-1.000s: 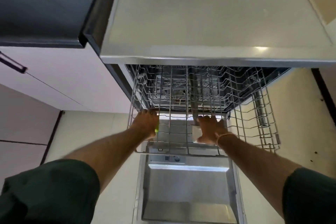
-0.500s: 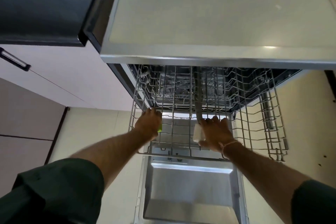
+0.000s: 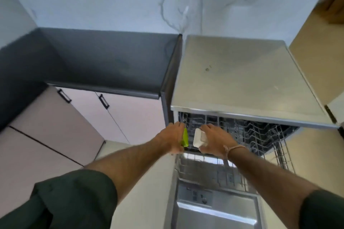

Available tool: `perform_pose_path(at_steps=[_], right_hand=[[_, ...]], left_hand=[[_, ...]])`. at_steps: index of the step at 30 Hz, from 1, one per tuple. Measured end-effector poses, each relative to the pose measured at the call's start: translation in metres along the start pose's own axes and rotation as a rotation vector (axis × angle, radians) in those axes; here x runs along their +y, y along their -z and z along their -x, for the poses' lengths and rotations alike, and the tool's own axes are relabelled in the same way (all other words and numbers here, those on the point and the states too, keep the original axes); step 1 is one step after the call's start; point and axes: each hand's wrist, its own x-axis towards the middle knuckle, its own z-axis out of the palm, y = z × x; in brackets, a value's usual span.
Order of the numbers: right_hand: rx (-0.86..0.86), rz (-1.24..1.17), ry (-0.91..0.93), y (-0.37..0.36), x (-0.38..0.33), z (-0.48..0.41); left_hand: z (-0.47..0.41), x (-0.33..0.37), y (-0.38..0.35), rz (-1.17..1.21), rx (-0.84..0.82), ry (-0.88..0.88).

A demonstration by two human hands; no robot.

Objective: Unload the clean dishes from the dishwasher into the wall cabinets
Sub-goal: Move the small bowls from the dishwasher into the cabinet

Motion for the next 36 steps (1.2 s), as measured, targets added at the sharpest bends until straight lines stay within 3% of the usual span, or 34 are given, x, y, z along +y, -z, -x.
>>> perform_pose_path(at_steps=[5,14,36], right_hand=[[0.077,-0.007,0.108,0.071,-0.100,0.002],[0.155,0.090,0.389,0.175,-0.305,0.004],[0.306,0.203,1.079,0.349,-0.756,-0.089]], left_hand=[[0.077,-0.038,0.099,-0.039,0.107,0.016],[0.219,-0.148,0.231,-0.134,0.307,0.192],[0.472,-0.411,0.504,-0.271,0.638,0.810]])
